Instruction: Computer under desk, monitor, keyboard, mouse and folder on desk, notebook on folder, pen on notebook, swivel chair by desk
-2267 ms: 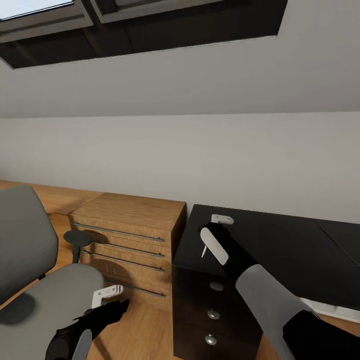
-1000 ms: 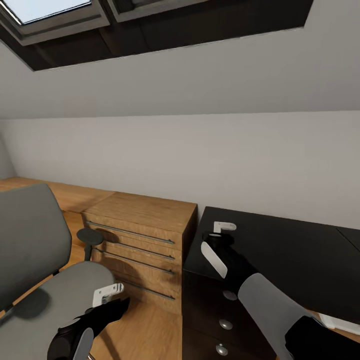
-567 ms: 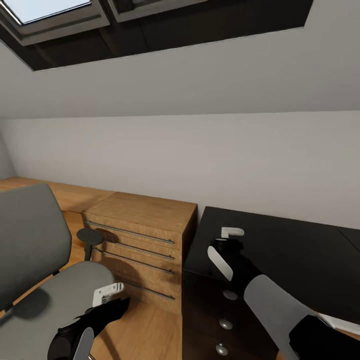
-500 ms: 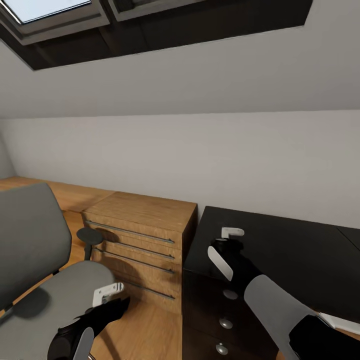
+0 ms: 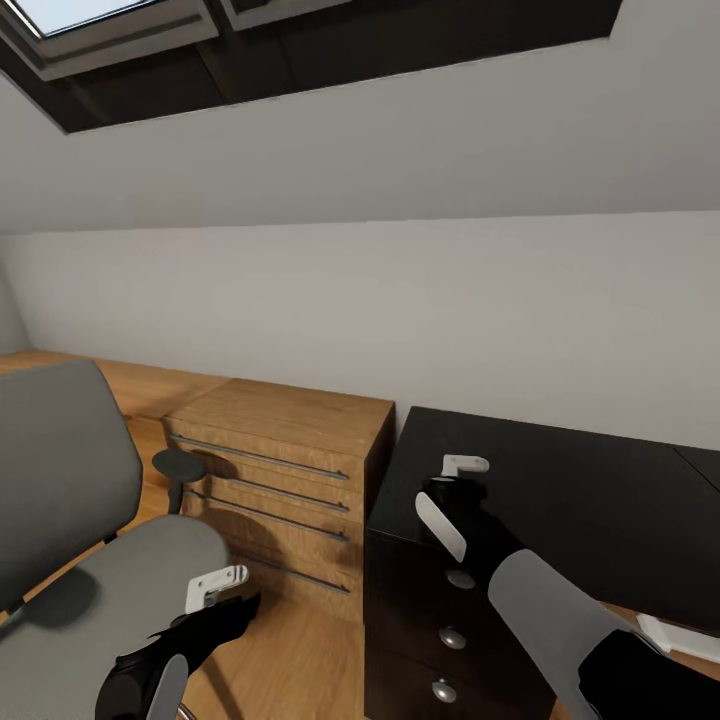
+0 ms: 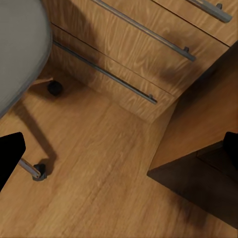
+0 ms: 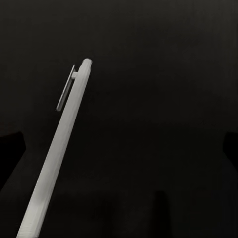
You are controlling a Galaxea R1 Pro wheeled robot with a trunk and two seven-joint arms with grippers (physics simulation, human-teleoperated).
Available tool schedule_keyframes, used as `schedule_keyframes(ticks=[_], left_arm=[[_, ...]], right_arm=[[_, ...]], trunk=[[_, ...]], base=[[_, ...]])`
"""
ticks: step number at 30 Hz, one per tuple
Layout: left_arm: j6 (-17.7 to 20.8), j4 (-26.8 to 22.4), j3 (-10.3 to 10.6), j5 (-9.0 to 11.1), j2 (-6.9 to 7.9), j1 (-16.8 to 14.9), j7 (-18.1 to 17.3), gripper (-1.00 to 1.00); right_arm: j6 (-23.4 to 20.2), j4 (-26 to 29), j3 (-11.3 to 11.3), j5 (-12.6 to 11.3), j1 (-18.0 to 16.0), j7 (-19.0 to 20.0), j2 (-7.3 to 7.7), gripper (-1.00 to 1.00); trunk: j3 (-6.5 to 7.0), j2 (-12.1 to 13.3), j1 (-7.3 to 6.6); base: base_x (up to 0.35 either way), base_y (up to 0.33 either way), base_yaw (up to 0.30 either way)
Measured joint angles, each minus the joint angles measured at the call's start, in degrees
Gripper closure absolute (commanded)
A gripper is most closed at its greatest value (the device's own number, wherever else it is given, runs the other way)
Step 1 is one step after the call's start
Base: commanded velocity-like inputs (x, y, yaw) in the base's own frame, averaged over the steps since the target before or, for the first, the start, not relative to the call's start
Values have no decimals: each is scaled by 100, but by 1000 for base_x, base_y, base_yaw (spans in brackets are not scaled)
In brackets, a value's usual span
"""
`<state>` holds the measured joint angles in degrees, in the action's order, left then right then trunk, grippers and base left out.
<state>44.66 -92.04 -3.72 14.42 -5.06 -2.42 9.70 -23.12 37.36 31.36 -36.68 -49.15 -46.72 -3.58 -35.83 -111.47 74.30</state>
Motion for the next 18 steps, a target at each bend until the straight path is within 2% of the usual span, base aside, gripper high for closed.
schedule_keyframes(ticks=[18], left_arm=[[0,0,-8,0,0,0,0,-100]], right_arm=[[4,10,21,-18,0,8,-39,-100]], trunk=[[0,0,0]], base=[[0,0,5]])
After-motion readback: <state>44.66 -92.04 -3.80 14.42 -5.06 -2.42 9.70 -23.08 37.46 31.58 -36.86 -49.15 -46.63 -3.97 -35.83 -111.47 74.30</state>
